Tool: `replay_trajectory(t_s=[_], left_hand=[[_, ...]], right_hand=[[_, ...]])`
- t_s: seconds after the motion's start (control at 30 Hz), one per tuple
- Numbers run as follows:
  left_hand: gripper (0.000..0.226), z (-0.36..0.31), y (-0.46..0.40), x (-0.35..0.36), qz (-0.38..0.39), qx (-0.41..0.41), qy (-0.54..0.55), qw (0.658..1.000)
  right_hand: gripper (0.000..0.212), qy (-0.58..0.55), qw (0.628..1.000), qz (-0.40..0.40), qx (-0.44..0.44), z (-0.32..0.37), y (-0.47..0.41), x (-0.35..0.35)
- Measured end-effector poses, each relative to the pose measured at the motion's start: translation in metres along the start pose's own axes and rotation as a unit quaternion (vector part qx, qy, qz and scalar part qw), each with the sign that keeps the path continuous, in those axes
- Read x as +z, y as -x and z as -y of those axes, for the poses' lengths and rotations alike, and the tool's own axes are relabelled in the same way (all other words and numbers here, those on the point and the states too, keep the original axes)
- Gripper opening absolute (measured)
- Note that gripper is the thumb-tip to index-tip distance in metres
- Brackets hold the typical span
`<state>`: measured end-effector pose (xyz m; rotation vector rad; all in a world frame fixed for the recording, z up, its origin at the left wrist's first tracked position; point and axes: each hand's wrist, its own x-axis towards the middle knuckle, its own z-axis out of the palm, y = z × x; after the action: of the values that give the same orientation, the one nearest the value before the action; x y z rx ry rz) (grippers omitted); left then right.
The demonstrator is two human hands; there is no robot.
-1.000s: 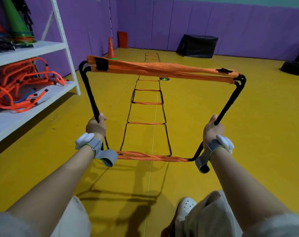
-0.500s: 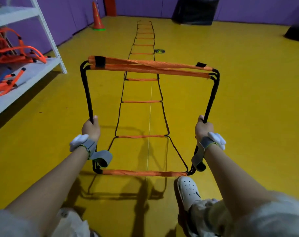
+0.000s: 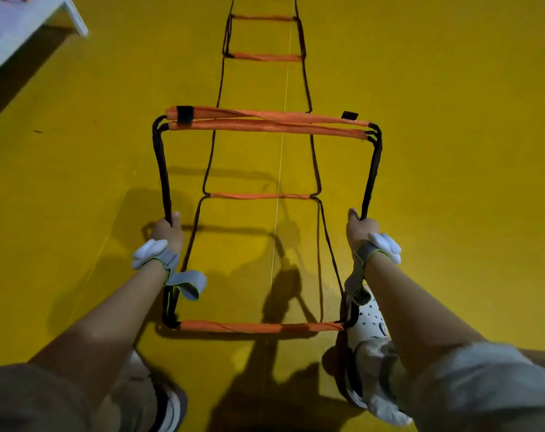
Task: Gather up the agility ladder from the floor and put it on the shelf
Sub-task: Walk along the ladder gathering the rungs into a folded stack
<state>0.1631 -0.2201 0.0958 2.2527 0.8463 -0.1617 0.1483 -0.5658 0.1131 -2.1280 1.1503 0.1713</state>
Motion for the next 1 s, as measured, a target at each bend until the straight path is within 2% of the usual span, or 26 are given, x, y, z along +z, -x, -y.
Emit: replay_trajectory(t_s=[0.13, 0.27, 0.33, 0.5, 0.73, 0.87, 1.0], left_hand=[[0.052, 0.016, -0.031, 0.030, 0.033, -0.045, -0.024, 0.998], [0.034, 0.037, -0.055, 0.065, 0.066, -0.072, -0.045, 0.994], [0.040, 0.048, -0.065, 0.081, 0.078, -0.086, -0.060, 0.991], [0.056, 0.076, -0.088, 0.109, 0.101, -0.111, -0.111, 0.982], [0.048, 0.101, -0.100, 0.138, 0.062, -0.078, -0.147, 0.984], [0.034, 0.101, -0.102, 0.139, 0.049, -0.048, -0.137, 0.988], [0.039, 0.094, -0.099, 0.135, 0.069, -0.041, -0.112, 0.990]], right_hand=[[0.048, 0.020, 0.999, 0.028, 0.002, -0.010, -0.027, 0.034], [0.035, 0.091, 0.995, 0.033, 0.040, -0.032, -0.048, 0.067], [0.033, 0.120, 0.990, 0.048, 0.051, -0.039, -0.056, 0.082], [0.033, 0.100, 0.989, 0.092, 0.055, -0.050, -0.082, 0.122], [0.029, 0.130, 0.989, 0.045, 0.050, -0.058, -0.096, 0.156], [0.030, 0.154, 0.986, 0.027, 0.048, -0.060, -0.094, 0.156], [0.036, 0.178, 0.980, 0.016, 0.081, -0.047, -0.087, 0.145]])
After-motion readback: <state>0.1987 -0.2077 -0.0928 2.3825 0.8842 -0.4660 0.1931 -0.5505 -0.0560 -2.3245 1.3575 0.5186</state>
